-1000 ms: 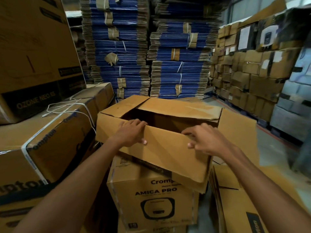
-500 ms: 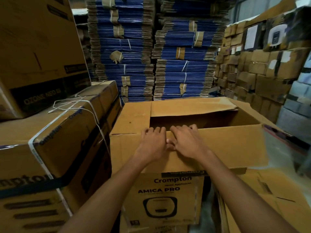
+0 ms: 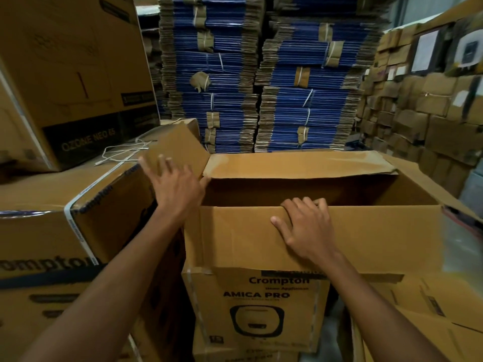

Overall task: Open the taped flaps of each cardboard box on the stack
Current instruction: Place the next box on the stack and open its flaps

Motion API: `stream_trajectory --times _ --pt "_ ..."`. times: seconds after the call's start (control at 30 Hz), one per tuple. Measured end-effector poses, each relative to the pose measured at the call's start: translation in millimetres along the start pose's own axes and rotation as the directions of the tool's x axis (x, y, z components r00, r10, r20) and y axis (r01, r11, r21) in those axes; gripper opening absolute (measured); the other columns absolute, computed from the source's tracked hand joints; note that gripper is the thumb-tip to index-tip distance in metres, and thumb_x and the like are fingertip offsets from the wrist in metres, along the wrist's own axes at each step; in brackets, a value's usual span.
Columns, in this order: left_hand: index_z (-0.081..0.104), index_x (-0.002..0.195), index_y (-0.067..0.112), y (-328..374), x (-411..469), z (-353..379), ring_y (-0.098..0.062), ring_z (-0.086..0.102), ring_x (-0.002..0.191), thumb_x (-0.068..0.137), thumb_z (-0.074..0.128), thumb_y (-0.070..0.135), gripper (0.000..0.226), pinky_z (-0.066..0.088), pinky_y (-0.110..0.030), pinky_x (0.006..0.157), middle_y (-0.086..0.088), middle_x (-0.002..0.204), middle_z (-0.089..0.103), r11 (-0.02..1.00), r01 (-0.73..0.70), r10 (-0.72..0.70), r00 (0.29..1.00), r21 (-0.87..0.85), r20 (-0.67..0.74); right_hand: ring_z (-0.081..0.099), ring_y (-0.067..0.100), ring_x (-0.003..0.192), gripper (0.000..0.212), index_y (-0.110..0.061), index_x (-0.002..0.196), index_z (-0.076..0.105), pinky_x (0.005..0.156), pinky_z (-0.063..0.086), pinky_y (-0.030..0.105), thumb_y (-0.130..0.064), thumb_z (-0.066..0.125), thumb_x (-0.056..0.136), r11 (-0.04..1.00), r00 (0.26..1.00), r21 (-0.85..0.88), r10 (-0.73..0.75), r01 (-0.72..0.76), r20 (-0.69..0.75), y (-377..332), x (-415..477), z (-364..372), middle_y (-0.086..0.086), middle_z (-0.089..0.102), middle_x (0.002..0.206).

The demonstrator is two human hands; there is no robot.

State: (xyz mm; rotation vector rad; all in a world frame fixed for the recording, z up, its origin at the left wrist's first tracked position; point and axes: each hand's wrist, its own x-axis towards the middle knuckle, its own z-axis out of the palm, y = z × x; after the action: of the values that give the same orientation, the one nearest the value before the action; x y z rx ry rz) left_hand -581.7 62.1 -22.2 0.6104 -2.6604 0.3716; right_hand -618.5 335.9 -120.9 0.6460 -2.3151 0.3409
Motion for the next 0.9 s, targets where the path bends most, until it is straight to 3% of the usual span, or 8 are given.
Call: stream_trajectory --times 0.13,0.3,0.4,0.57,0.63,0.73,0.83,0.9 --pt "0.049 0.142 0.014 0.2 -8.5 27.3 -0.045 0.038 0.143 0.096 0.021 0.076 0.083 -0.006 -0.072 0.117 -0.023 0.149 0.049 0.992 0.097 -0.073 0.968 -0.085 0.242 0.055 0.019 0.081 0.042 -0.019 0.103 0.067 0.08 0.035 0.039 -0.056 0.05 0.095 1.0 0.996 0.001 -0.006 0.006 -0.092 -0.8 -0.2 6.5 -0.002 0.066 0.09" --pt "0.026 0.156 0.012 16.0 5.3 27.9 -0.041 0.042 0.14 0.091 0.045 0.076 0.093 0.036 -0.06 0.114 -0.018 0.156 0.042 0.892 0.209 -0.04 0.92 -0.401 0.391 0.045 0.015 0.068 0.04 -0.018 0.086 0.064 0.073 0.029 0.036 -0.051 0.044 0.096 0.999 0.981 0.034 0.037 -0.031 -0.191 -4.9 0.6 11.3 -0.001 0.063 0.075" --pt "0.021 0.159 0.014 23.6 21.6 28.1 -0.038 0.041 0.142 0.089 0.056 0.071 0.098 0.041 -0.052 0.112 -0.016 0.158 0.039 0.841 0.241 0.007 0.89 -0.485 0.455 0.041 0.012 0.062 0.044 -0.019 0.078 0.064 0.072 0.032 0.036 -0.047 0.039 0.1 0.992 0.976 0.08 0.116 -0.102 -0.184 -9.6 4.7 8.0 -0.002 0.062 0.067" --pt "0.008 0.163 0.02 36.8 14.1 39.8 -0.043 0.029 0.147 0.09 0.049 0.071 0.098 0.032 -0.061 0.115 -0.021 0.162 0.025 0.921 0.194 -0.059 0.926 -0.338 0.372 0.056 0.011 0.055 0.047 -0.019 0.072 0.067 0.076 0.054 0.034 -0.048 0.045 0.102 0.932 0.92 0.001 0.358 -0.362 0.162 -14.7 43.5 -15.2 -0.006 0.059 0.06" --pt "0.007 0.163 0.019 34.3 11.4 39.6 -0.042 0.028 0.147 0.093 0.047 0.067 0.094 0.032 -0.06 0.115 -0.02 0.162 0.024 0.908 0.189 -0.049 0.934 -0.373 0.354 0.062 0.014 0.068 0.032 -0.018 0.082 0.07 0.075 0.054 0.037 -0.039 0.053 0.099 0.887 0.816 0.018 0.416 -0.461 0.401 -4.5 68.3 -22.2 -0.003 0.067 0.075" --pt "0.007 0.163 0.02 32.0 8.7 40.6 -0.042 0.026 0.148 0.095 0.046 0.062 0.089 0.031 -0.061 0.116 -0.02 0.164 0.021 0.897 0.2 -0.057 0.937 -0.394 0.345 0.063 0.017 0.092 0.019 -0.016 0.105 0.071 0.086 0.052 0.04 -0.029 0.061 0.095 0.84 0.65 0.094 0.338 -0.535 0.68 8.7 98.1 -22.4 0.006 0.071 0.109" --pt "0.006 0.163 0.02 32.9 6.7 38.2 -0.042 0.025 0.149 0.097 0.046 0.059 0.086 0.029 -0.061 0.116 -0.019 0.165 0.019 0.893 0.209 -0.061 0.934 -0.399 0.353 0.055 0.025 0.119 0.054 -0.016 0.143 0.051 0.09 0.043 0.039 -0.029 0.068 0.093 0.826 0.569 0.055 0.336 -0.561 0.75 13.1 109.8 -17.5 0.009 0.056 0.14" --pt "0.006 0.163 0.021 32.8 8.4 37.6 -0.042 0.024 0.149 0.097 0.046 0.057 0.085 0.028 -0.062 0.115 -0.018 0.166 0.019 0.89 0.218 -0.065 0.93 -0.4 0.362 0.053 0.03 0.125 0.065 -0.013 0.148 0.04 0.091 0.044 0.04 -0.029 0.069 0.093 0.826 0.584 0.041 0.362 -0.563 0.727 15.7 112.9 -8.1 0.013 0.053 0.142"
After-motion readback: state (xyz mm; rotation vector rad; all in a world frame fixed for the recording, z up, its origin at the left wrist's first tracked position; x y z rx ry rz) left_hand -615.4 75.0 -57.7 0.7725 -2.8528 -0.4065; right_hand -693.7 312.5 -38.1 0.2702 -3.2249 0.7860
